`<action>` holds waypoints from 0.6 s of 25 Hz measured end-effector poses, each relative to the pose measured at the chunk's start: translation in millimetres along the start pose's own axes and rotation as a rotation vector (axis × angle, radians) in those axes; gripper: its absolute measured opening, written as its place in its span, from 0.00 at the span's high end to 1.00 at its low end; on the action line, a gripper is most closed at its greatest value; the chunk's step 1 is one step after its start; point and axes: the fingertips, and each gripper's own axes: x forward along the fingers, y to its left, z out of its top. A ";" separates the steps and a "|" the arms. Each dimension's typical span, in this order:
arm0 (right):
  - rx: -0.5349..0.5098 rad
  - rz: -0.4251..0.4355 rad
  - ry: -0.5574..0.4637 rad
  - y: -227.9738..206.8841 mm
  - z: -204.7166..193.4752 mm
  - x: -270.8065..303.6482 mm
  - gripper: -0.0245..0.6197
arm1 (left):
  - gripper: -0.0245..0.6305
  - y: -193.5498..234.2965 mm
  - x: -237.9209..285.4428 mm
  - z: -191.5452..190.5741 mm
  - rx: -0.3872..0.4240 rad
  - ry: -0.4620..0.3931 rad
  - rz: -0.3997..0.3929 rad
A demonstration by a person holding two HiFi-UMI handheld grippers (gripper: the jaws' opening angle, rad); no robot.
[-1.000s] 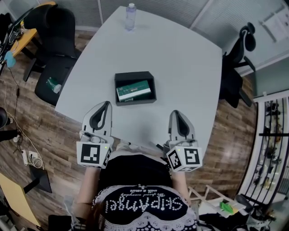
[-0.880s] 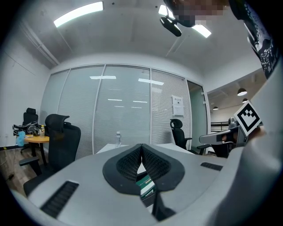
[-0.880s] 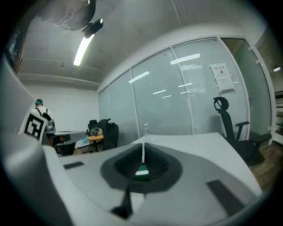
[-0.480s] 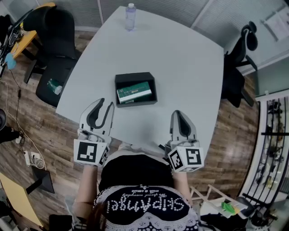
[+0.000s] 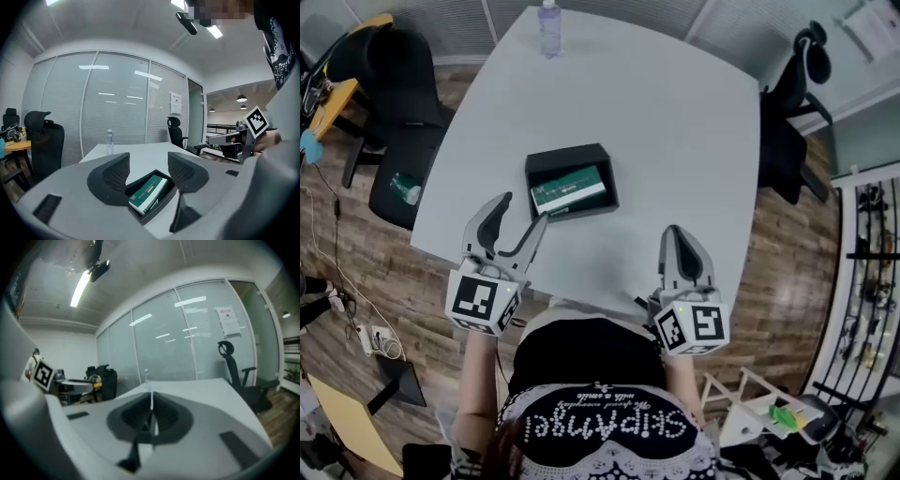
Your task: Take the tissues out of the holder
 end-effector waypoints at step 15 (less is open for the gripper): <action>0.022 -0.099 0.007 -32.3 -3.8 -15.4 0.91 | 0.45 -9.7 61.8 -46.0 0.071 0.202 -0.086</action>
